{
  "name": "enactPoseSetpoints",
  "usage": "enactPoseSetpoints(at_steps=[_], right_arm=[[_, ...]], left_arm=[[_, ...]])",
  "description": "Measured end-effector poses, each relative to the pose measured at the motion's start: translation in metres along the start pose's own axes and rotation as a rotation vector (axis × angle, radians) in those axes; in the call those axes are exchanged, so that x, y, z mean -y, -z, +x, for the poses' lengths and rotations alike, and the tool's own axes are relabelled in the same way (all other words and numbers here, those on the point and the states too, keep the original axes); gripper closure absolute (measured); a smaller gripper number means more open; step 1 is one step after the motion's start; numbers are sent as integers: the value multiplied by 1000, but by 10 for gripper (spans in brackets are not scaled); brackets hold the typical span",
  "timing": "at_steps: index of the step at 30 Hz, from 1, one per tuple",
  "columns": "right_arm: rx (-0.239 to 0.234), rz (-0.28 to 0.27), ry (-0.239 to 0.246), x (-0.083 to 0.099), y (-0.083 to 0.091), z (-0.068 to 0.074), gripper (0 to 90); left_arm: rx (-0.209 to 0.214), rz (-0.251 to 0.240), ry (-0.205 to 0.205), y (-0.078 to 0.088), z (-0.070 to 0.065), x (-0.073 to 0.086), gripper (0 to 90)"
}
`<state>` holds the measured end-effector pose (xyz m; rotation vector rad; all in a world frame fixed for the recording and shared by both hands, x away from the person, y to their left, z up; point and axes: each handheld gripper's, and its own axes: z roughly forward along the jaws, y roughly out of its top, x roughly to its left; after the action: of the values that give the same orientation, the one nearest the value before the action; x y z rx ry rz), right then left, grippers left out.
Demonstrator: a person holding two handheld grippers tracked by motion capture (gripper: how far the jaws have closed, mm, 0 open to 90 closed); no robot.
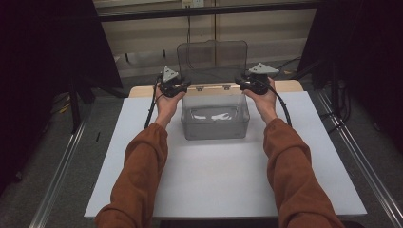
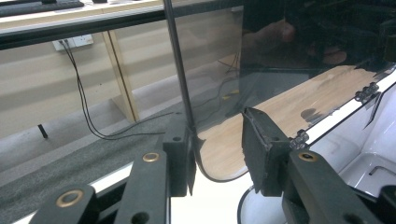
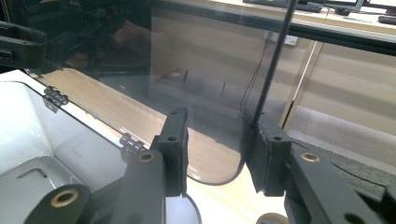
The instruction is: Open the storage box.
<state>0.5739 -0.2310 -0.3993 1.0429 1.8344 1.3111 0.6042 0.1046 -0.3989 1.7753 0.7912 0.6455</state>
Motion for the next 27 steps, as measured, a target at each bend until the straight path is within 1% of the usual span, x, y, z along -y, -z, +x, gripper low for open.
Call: enactPoseSetpoints(at_steps=[4, 5, 6, 8, 11, 13, 14, 18, 19, 22, 24, 25, 27], right_arm=[[-1, 3, -9, 2, 0, -1, 622], [-3, 0, -10, 2, -1, -1, 625], [-2, -1, -10, 2, -1, -2, 626], [-2, 5, -16, 3, -2, -2, 629], [-1, 8, -22, 3, -2, -2, 633], [0, 8, -22, 4, -2, -2, 632], [1, 11, -24, 3, -3, -2, 634], [5, 15, -29, 3, -4, -1, 631], [2, 17, -34, 3, -4, -2, 631], [1, 22, -34, 2, -5, -2, 628], [1, 28, -33, 1, -6, -2, 621], [1, 31, -36, 1, -6, -2, 618], [3, 33, -38, 1, -7, -3, 616]], left_arm=[[14, 5, 18, -1, 2, 0, 646], [12, 9, 17, 0, 3, 0, 646], [21, 15, 19, -1, 3, -1, 648], [17, 18, 20, -1, 4, -1, 647], [22, 22, 36, -1, 3, -1, 645], [20, 23, 32, -2, 3, -1, 642], [17, 23, 39, -2, 2, -1, 638], [15, 36, 37, -2, 3, -2, 634], [19, 38, 51, -2, 3, -2, 633], [18, 43, 52, -3, 3, -2, 628], [24, 52, 57, -3, 3, -2, 625], [19, 56, 57, -3, 2, -3, 622], [19, 68, 49, -3, 2, -3, 616]])
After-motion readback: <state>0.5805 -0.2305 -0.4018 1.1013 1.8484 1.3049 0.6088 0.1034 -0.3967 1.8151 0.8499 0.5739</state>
